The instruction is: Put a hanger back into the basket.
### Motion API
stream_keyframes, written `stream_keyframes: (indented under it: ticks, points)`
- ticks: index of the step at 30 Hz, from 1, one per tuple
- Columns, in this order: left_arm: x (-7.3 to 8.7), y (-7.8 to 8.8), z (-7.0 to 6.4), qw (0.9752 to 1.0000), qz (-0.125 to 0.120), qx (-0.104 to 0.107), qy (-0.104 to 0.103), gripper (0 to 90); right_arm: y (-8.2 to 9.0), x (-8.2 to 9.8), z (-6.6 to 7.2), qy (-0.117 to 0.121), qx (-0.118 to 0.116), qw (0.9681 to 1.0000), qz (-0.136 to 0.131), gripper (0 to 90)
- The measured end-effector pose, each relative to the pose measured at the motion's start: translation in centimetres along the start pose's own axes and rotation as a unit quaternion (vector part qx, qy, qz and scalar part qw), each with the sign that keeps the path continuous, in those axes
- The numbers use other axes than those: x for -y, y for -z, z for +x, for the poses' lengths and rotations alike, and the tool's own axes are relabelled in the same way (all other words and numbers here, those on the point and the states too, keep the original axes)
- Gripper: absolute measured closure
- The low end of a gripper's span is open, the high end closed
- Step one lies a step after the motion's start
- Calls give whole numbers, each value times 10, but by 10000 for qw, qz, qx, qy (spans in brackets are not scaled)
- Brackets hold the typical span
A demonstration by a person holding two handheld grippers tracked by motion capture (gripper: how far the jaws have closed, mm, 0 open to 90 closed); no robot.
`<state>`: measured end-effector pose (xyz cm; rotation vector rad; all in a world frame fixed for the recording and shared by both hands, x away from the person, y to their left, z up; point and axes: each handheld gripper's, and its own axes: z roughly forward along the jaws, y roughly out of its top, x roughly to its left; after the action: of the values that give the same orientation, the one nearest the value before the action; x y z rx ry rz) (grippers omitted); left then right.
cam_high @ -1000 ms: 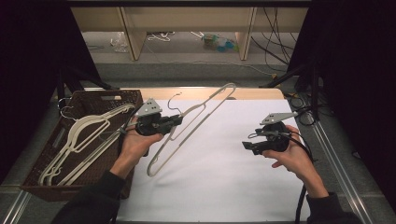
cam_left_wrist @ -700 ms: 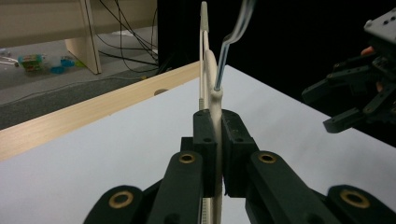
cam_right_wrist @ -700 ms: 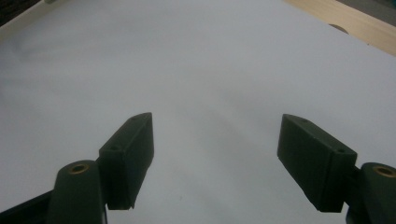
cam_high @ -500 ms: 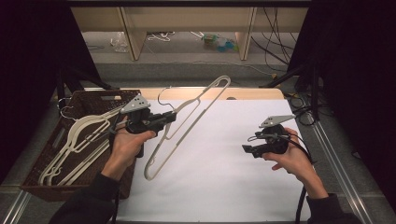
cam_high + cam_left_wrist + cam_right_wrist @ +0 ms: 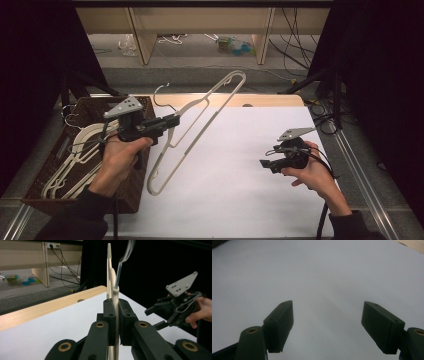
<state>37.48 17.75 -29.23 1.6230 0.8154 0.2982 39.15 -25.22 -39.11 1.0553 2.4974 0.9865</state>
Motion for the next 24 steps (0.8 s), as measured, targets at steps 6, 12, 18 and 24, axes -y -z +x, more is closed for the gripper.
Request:
stream_keyframes:
  ticks: [6,12,18,24]
  points:
    - [-17,37,13,9997,-154,-86,158,858,-1,3,1,-39,4,10000,25,263]
    - [-30,73,32,9986,-345,-307,256,858,-5,6,1,-51,-18,9999,142,259]
    - [-35,97,53,9963,-345,-749,228,858,-8,7,2,-55,-16,9998,169,259]
    - [-29,119,80,9936,-282,-1051,308,858,-6,10,2,-53,-58,9998,155,257]
